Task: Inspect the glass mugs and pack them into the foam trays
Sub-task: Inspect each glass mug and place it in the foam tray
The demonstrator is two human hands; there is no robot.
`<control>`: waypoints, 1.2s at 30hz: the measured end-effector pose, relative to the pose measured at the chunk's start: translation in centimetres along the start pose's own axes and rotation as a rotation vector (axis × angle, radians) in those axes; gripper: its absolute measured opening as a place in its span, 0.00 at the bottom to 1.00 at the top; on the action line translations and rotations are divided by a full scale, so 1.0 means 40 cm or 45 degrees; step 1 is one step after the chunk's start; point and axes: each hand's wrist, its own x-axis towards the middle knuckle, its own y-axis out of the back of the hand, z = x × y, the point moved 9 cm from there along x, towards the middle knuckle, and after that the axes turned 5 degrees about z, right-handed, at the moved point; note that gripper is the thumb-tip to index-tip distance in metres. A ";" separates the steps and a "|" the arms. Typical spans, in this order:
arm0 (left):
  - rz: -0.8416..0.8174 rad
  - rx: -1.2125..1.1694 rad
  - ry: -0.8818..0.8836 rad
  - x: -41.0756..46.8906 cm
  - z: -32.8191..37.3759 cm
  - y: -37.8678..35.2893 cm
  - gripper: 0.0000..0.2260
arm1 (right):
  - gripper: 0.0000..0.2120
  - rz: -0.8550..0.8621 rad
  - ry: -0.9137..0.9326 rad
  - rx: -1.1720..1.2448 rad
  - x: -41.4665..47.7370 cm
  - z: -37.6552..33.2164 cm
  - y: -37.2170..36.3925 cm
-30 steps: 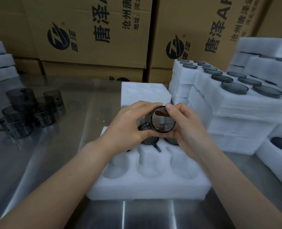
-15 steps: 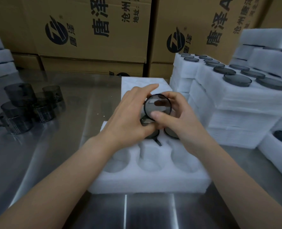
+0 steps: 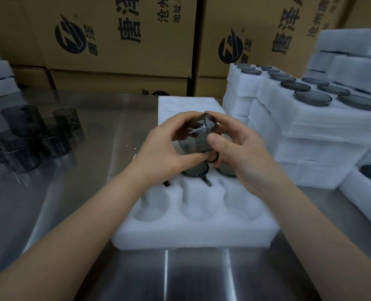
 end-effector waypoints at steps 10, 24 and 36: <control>-0.140 0.255 -0.150 -0.011 0.038 -0.034 0.32 | 0.13 0.309 0.030 -0.168 -0.009 -0.012 0.033; -0.019 -0.066 0.093 -0.003 -0.014 -0.005 0.28 | 0.16 -0.141 -0.209 0.501 0.003 0.021 -0.017; -0.126 0.248 -0.125 -0.017 0.032 -0.031 0.30 | 0.13 0.220 -0.045 0.119 -0.007 -0.011 0.012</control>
